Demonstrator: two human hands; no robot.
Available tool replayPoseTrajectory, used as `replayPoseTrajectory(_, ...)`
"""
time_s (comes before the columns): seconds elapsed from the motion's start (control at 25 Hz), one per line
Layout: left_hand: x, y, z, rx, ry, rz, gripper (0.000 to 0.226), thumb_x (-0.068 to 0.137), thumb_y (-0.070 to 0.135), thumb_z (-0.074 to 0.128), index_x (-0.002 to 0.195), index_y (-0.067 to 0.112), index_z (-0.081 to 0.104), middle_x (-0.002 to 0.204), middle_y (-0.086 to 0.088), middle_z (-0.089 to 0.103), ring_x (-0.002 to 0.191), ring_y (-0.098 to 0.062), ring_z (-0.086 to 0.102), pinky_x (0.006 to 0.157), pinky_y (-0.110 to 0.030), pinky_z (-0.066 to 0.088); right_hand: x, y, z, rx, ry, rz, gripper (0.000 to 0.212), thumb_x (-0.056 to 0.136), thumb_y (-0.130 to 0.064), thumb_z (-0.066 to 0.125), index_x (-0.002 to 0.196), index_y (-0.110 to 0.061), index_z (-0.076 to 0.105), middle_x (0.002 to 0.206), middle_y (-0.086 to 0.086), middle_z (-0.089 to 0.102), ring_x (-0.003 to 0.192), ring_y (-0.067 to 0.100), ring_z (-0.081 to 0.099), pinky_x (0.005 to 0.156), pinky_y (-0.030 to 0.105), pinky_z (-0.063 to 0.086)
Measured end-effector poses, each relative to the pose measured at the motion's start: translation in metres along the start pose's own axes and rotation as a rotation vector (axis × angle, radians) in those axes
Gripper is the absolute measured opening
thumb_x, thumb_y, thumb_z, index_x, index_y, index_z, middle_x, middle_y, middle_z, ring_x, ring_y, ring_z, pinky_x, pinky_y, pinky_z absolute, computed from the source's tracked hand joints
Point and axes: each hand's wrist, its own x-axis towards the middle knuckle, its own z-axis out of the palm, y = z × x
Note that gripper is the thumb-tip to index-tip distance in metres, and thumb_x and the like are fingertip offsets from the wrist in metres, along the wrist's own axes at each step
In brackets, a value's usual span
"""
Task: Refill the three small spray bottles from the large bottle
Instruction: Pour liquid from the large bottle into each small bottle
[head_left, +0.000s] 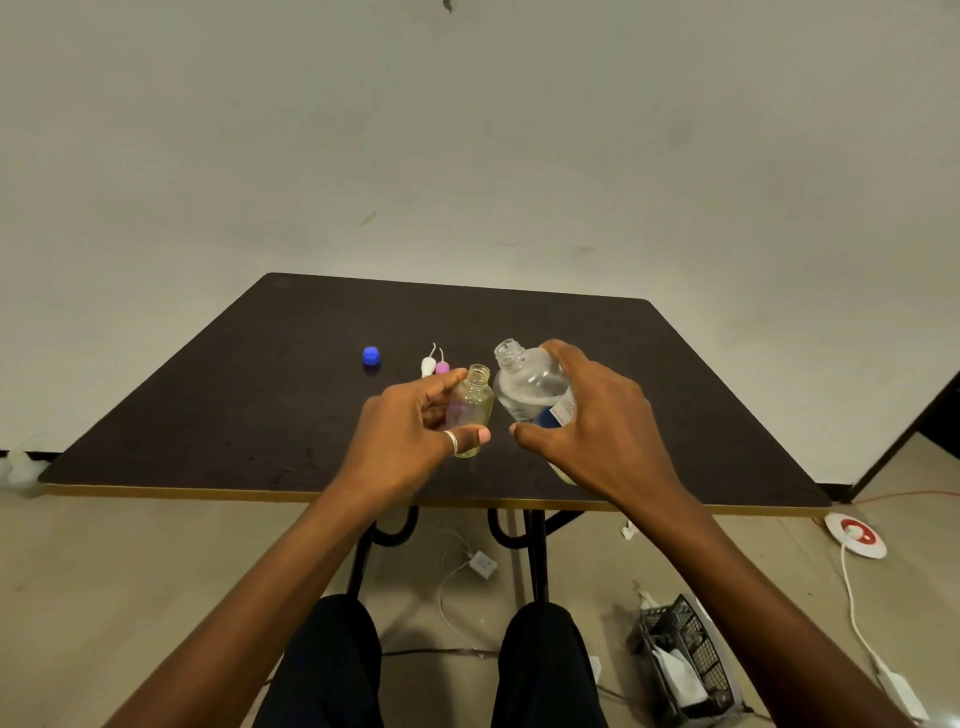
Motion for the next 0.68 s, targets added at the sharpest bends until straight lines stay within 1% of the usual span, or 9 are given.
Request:
replayPoseTrajectory(0.16, -0.002, -0.003, -0.006, 0.003, 0.009, -0.002, 0.076, 0.072, 0.023, 0.086, 0.140, 0.023, 0.053, 0.127, 0.006, 0.067, 0.110, -0.002, 0.065, 0.099, -0.030, 0.052, 0.000, -0.003, -0.003, -0.025, 0.018, -0.027, 0.077, 0.071, -0.051, 0.077, 0.136, -0.031, 0.042, 0.116, 0.000, 0.063, 0.098, 0.015, 0.060, 0.087, 0.040, 0.054)
replayPoseTrajectory(0.2, -0.003, -0.006, -0.008, 0.009, 0.010, 0.002, 0.076, 0.072, 0.024, 0.085, 0.140, 0.024, 0.053, 0.127, 0.007, 0.067, 0.109, 0.000, 0.065, 0.098, -0.026, 0.052, 0.000, -0.003, -0.003, -0.029, 0.025, -0.034, 0.077, 0.070, -0.050, 0.077, 0.136, -0.031, 0.042, 0.115, 0.000, 0.063, 0.097, 0.015, 0.060, 0.086, 0.039, 0.054)
replayPoseTrajectory(0.28, -0.003, -0.011, -0.011, 0.020, 0.019, 0.011, 0.075, 0.071, 0.024, 0.086, 0.139, 0.026, 0.054, 0.124, 0.010, 0.068, 0.105, 0.007, 0.064, 0.090, -0.011, 0.050, 0.000, -0.003, -0.002, -0.039, 0.039, -0.050, 0.076, 0.070, -0.051, 0.076, 0.135, -0.032, 0.042, 0.113, -0.002, 0.063, 0.094, 0.013, 0.059, 0.082, 0.032, 0.052)
replayPoseTrajectory(0.36, -0.002, -0.013, -0.012, 0.011, 0.029, 0.013, 0.074, 0.070, 0.025, 0.087, 0.138, 0.028, 0.055, 0.121, 0.013, 0.069, 0.101, 0.012, 0.063, 0.083, -0.004, 0.048, -0.001, -0.005, 0.000, -0.041, 0.043, -0.060, 0.076, 0.069, -0.052, 0.076, 0.134, -0.035, 0.041, 0.111, -0.004, 0.063, 0.090, 0.011, 0.059, 0.079, 0.028, 0.052)
replayPoseTrajectory(0.56, 0.011, -0.005, -0.018, 0.014, 0.033, 0.059, 0.071, 0.071, 0.025, 0.087, 0.135, 0.031, 0.058, 0.112, 0.022, 0.070, 0.100, 0.012, 0.064, 0.081, -0.003, 0.048, -0.001, -0.005, 0.002, -0.026, 0.042, -0.059, 0.077, 0.068, -0.055, 0.076, 0.135, -0.036, 0.042, 0.112, -0.005, 0.064, 0.092, 0.011, 0.060, 0.080, 0.028, 0.052)
replayPoseTrajectory(0.68, 0.018, -0.003, -0.020, 0.055, -0.005, 0.076, 0.073, 0.071, 0.026, 0.087, 0.137, 0.030, 0.056, 0.119, 0.015, 0.070, 0.103, 0.009, 0.065, 0.087, -0.007, 0.049, 0.002, -0.001, 0.002, -0.048, 0.047, -0.042, 0.080, 0.069, -0.055, 0.077, 0.138, -0.035, 0.041, 0.118, -0.004, 0.064, 0.098, 0.013, 0.061, 0.083, 0.027, 0.050)
